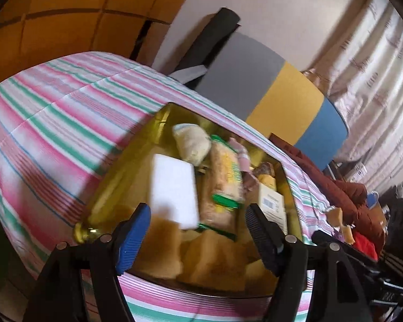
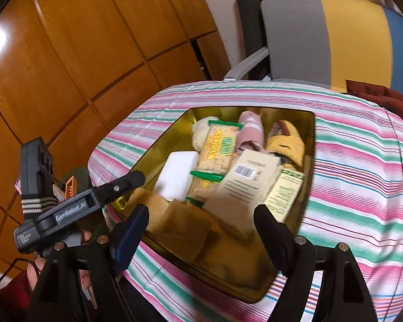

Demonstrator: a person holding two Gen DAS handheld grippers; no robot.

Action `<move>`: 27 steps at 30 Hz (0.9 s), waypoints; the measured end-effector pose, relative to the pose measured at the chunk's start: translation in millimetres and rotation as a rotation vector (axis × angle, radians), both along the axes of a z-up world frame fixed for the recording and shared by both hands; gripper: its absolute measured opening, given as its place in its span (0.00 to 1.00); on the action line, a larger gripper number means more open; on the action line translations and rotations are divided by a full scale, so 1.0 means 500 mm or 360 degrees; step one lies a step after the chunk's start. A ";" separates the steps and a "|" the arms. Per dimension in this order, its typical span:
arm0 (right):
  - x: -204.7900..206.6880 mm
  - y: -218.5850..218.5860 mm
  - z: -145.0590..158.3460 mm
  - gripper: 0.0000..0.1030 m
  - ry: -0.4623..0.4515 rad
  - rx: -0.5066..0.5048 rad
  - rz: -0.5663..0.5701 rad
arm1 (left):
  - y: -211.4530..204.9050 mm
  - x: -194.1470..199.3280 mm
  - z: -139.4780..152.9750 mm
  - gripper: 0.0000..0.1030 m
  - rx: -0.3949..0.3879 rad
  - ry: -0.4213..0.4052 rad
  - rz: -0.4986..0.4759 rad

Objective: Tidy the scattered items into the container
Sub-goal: 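Open both tools to drop the sponge cakes into the gold tray, then move both tools back toward the remaining sponge cakes and purple packs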

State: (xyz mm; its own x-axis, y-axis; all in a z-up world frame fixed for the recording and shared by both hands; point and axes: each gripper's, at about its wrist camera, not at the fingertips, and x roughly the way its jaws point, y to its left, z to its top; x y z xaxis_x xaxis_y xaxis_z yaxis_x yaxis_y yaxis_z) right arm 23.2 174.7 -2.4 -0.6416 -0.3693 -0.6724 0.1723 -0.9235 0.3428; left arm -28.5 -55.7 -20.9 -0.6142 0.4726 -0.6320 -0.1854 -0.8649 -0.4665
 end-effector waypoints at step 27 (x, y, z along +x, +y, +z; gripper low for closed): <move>0.154 0.429 0.022 0.80 -0.0006 0.0110 -0.0649 | 0.394 0.102 0.056 0.72 -0.0113 0.0105 -0.0765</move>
State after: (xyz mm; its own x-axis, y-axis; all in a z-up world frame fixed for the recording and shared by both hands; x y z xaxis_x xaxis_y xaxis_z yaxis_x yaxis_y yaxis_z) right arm 100.1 389.4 8.5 -0.7235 -0.0394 -0.6892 -0.2137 -0.9366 0.2778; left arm 22.6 141.4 7.3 -0.3768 0.6694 -0.6402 -0.5986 -0.7034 -0.3832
